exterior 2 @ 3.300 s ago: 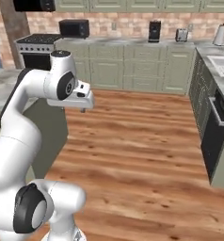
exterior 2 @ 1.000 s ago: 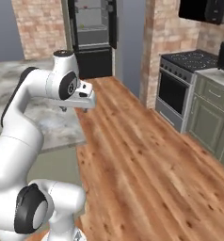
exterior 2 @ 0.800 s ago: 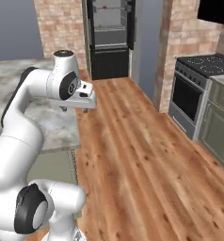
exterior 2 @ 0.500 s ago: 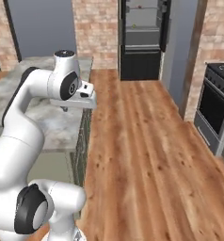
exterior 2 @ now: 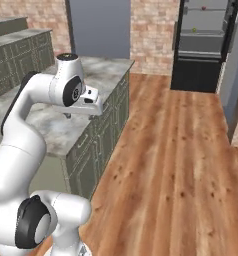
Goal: Place the garlic in the correct fridge rack based on whether it is a fruit or vegetable. Finally, close the fridge door.
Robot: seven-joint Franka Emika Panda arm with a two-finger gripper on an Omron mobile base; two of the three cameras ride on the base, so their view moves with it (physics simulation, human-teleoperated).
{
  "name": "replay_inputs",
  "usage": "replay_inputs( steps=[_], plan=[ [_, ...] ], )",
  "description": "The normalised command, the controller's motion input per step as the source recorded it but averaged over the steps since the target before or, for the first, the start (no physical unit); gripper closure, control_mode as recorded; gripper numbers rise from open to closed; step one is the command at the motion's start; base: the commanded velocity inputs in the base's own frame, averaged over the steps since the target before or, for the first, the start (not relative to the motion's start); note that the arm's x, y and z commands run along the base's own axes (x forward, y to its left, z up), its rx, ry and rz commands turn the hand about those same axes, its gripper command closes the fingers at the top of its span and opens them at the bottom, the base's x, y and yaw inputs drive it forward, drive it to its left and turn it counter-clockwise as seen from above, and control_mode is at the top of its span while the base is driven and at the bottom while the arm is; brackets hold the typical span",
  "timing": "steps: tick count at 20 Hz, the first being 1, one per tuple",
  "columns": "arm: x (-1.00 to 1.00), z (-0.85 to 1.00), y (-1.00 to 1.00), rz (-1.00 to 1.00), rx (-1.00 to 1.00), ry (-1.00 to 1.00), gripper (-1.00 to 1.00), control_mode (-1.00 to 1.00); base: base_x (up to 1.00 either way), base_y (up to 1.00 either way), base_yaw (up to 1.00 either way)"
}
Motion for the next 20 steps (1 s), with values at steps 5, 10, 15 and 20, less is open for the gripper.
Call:
replay_inputs(
  steps=[5,10,15,20],
  plan=[
    [0.0,0.0,0.0,0.0,0.0,0.0,-1.0,1.0,0.45,-0.75,0.51],
    [0.0,0.0,0.0,0.0,0.0,0.0,-1.0,1.0,0.64,-0.74,0.49],
    [0.0,0.0,0.0,0.0,0.0,0.0,-1.0,1.0,0.73,-0.74,0.48],
    [0.0,0.0,0.0,0.0,0.0,0.0,-1.0,1.0,0.62,-0.68,0.51]
  ],
)
